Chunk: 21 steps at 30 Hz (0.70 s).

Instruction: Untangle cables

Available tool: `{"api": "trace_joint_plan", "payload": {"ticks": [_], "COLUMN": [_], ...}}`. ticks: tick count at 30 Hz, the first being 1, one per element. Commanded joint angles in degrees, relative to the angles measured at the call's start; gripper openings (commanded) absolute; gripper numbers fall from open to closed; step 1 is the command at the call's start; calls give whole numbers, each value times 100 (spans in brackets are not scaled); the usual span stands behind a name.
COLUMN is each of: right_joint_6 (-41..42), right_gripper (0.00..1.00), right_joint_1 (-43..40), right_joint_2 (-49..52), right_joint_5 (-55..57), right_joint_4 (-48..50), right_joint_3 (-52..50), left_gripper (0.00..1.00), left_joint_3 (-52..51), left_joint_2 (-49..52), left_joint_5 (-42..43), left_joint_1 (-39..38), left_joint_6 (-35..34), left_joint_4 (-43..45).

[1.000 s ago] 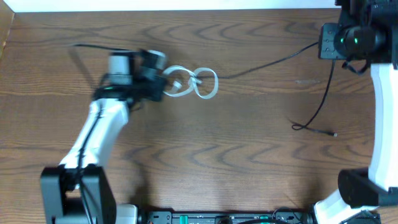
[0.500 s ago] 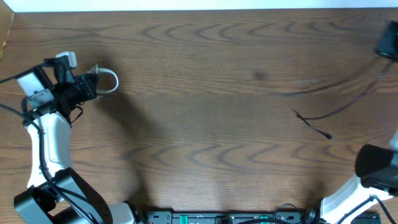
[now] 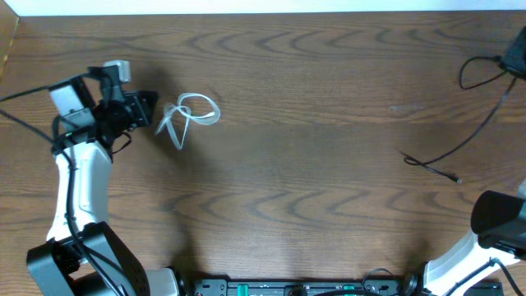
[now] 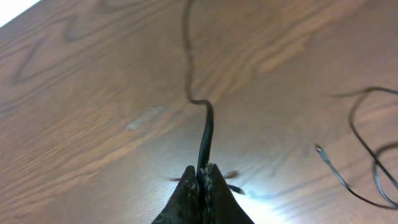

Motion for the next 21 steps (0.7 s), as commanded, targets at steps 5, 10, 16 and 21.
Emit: {"api": "trace_joint_plan", "payload": {"ticks": [5,10,16,21], "right_joint_6": [-90,-203,-498,-542], "right_gripper": [1,1,1,1], "right_joint_1": [444,442,308,-149], "right_joint_2": [-52,-52,-39,114], "right_joint_5": [-109,129,861,1137], "right_joint_4": [452,782,1392,1954], "right_joint_3": [33,33,33,33], "left_gripper": [14,14,14,14], "left_joint_3": [-26,-26,-26,-26], "left_joint_2": [-72,-72,-72,-72], "left_joint_5": [120,120,118,118], "left_joint_1": [-944,-1659,-2559,-3303], "left_joint_6": [-50,-52,-46,-48], "left_joint_4": [-101,-98,-92,-79]}}
